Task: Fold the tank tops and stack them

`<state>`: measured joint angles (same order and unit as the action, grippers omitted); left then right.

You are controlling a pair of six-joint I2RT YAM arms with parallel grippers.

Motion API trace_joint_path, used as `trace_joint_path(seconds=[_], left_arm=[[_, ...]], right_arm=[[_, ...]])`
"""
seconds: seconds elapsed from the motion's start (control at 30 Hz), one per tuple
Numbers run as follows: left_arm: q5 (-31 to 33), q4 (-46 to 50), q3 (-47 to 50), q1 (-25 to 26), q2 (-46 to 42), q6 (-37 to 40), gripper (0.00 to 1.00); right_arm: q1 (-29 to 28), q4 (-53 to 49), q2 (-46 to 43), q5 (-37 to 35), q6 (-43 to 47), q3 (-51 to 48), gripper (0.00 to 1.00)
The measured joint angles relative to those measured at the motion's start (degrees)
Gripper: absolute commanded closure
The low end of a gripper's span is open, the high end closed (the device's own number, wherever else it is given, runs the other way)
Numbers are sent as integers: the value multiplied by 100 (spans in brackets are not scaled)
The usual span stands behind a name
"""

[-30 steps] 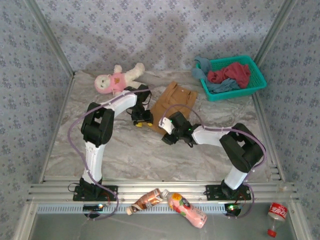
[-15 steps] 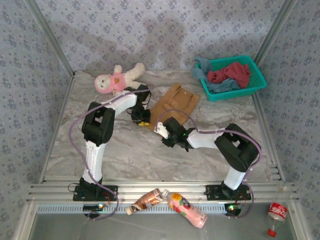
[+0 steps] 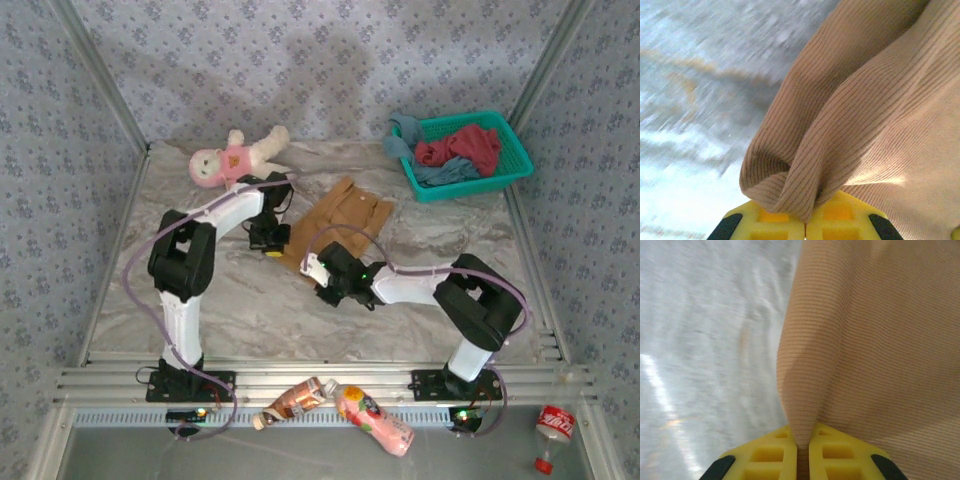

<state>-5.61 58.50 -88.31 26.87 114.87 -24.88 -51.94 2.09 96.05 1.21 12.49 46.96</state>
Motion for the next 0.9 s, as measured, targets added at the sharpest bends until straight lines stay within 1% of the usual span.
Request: trace_joint_path(seconds=[0.2, 0.4, 0.57, 0.7, 0.9], left_arm=[[289, 603, 275, -26, -1014, 15, 100], [442, 1045, 225, -26, -1657, -122, 100], [507, 1239, 44, -26, -1709, -227, 100], [490, 1342, -236, -26, -1628, -240, 100], [393, 1325, -1080, -26, -1056, -197, 100]], right_arm=[[-177, -323, -501, 852, -710, 181, 90], [-127, -577, -839, 1799, -1368, 605, 90], [48, -649, -841, 2496, -1770, 796, 90], [323, -640, -833, 2929, -2013, 802, 90], [960, -708, -581, 3536, -2052, 1040, 90]])
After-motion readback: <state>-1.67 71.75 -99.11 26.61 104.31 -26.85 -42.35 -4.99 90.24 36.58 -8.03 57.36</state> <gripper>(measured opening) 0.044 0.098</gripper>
